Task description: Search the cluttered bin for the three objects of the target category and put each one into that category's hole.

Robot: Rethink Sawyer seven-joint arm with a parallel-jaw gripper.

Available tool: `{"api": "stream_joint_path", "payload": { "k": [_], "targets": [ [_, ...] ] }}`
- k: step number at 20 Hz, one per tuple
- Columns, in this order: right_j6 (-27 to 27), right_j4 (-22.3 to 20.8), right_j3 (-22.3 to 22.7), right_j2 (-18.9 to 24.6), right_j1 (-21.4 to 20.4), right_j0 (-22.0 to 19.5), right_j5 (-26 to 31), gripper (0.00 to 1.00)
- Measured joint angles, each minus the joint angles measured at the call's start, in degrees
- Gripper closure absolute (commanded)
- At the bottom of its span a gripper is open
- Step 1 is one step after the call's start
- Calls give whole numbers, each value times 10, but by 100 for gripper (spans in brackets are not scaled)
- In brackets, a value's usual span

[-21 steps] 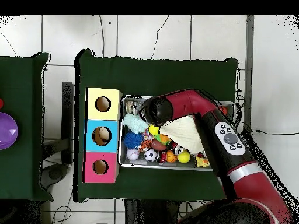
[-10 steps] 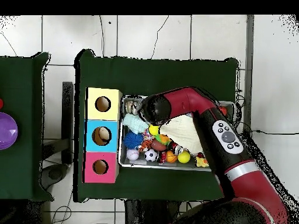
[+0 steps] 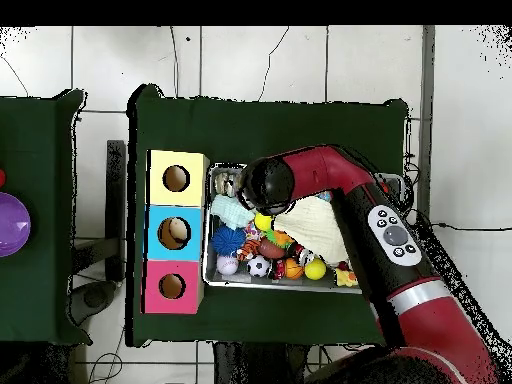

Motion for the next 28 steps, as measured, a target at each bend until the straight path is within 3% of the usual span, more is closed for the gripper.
{"api": "stream_joint_path", "payload": {
  "k": [8,14,15,23,28],
  "targets": [
    [0,25,10,-5,-36,0,49,100],
    [0,29,14,-5,-47,0,53,100],
    [0,29,15,-5,-48,0,53,0],
    [-1,28,16,0,-43,-2,54,0],
    [-27,27,9,24,-19,-7,53,0]
  ]
}}
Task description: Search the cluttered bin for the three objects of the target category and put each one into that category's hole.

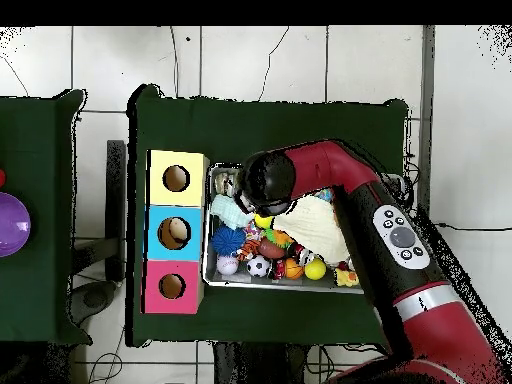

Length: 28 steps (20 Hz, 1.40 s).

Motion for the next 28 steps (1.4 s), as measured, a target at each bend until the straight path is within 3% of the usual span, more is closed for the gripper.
{"api": "stream_joint_path", "payload": {
  "k": [10,18,28],
  "targets": [
    [-130,-4,-30,48,49,3,0,0],
    [-235,-4,-30,81,46,8,0,0],
    [-257,-6,-29,84,36,1,0,0]
  ]
}}
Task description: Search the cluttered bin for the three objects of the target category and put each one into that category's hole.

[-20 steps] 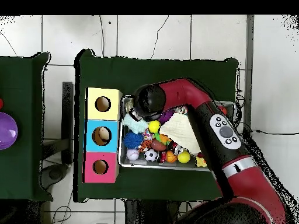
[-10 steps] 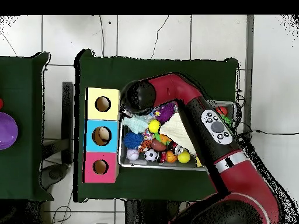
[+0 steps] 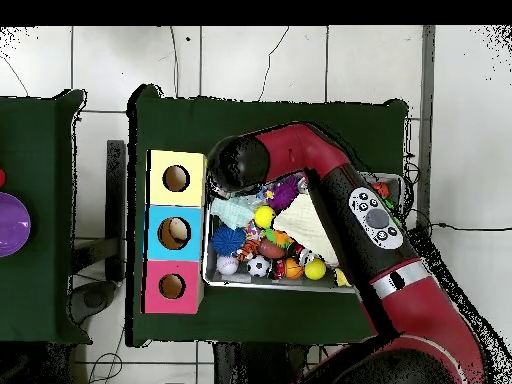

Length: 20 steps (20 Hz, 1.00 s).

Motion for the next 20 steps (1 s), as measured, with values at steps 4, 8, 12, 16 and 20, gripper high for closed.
{"api": "stream_joint_path", "payload": {
  "k": [4,8,12,16,20],
  "targets": [
    [-1,-2,0,0,2,-10,0,0],
    [-6,-4,-1,0,6,-22,0,0],
    [-15,-6,-3,-1,12,-30,0,0],
    [-20,-10,-5,-1,21,-31,0,0],
    [-22,-19,-5,-2,28,-31,0,0]
  ]
}}
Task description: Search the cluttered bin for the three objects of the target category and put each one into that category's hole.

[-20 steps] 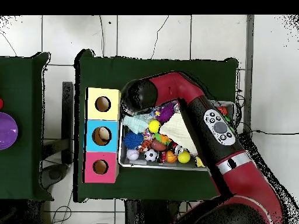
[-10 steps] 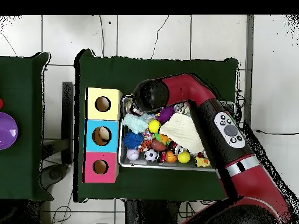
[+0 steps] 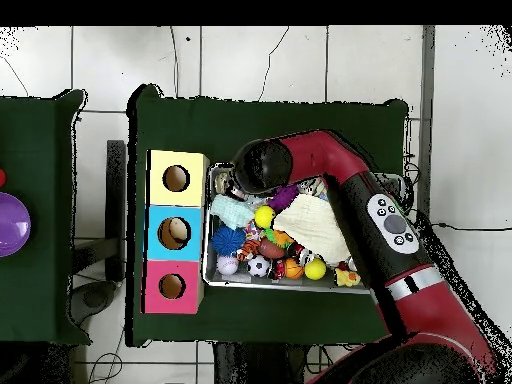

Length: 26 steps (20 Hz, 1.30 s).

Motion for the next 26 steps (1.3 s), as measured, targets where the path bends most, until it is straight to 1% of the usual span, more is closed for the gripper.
{"api": "stream_joint_path", "payload": {
  "k": [11,26],
  "targets": [
    [-10,-33,-3,-6,7,0,0,0],
    [-14,-38,-15,-20,11,0,0,0]
  ]
}}
